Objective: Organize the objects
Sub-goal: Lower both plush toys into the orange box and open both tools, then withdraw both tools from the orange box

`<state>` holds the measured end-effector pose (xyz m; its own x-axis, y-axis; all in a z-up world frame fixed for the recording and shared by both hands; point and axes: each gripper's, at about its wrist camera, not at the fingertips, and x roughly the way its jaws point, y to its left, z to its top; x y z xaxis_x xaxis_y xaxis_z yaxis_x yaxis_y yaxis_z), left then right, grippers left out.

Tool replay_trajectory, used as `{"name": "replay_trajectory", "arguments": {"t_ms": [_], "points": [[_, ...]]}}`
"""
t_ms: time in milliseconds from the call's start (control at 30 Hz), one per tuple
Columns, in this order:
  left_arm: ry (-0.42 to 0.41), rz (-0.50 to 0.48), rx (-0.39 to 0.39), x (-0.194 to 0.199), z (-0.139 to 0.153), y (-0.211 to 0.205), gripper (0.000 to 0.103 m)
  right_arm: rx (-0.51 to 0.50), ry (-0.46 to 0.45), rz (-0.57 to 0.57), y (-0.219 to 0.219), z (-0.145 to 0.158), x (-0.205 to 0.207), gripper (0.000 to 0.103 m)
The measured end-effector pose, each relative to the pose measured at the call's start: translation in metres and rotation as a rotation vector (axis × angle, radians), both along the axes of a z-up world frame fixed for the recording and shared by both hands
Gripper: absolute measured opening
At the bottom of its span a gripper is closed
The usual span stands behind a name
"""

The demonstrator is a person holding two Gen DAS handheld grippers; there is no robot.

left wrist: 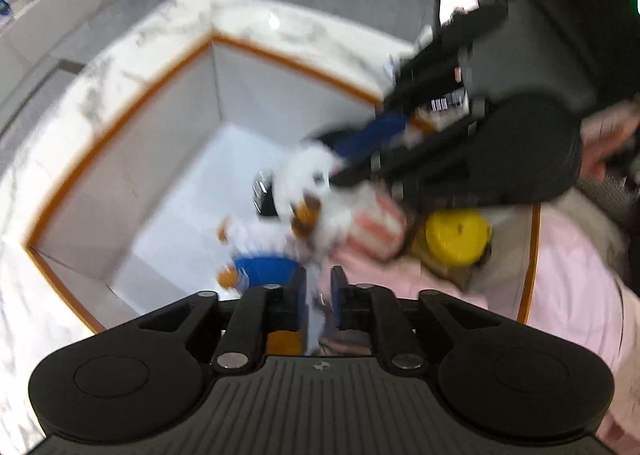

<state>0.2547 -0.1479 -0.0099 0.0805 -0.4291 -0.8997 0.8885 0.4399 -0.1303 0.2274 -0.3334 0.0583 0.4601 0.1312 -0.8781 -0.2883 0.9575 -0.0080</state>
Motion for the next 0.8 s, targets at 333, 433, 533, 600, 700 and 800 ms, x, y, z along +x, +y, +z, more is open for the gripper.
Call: {"name": "replay_trajectory", "arguments": {"t_ms": [333, 433, 533, 600, 700, 800], "points": [[0.019, 0.230, -0.049, 0.039, -0.026, -0.014, 0.036, -0.126, -0.094, 0.044, 0.006, -0.001, 0.016, 0.019], [0.042, 0.215, -0.036, 0.038, -0.040, -0.016, 0.036, -0.157, -0.083, 0.087, 0.009, -0.009, 0.018, 0.016], [0.087, 0.188, -0.038, 0.036, -0.044, -0.017, 0.034, -0.179, -0.081, 0.123, 0.013, -0.012, 0.015, 0.015], [0.117, 0.159, -0.028, 0.034, -0.044, -0.018, 0.033, -0.161, -0.048, 0.132, 0.012, -0.010, 0.015, 0.013], [0.122, 0.163, -0.027, 0.036, -0.044, -0.017, 0.033, -0.165, -0.024, 0.151, 0.015, -0.009, 0.012, 0.013], [0.124, 0.185, -0.044, 0.041, -0.045, -0.016, 0.033, -0.186, -0.039, 0.149, 0.017, -0.012, 0.011, 0.013]]}}
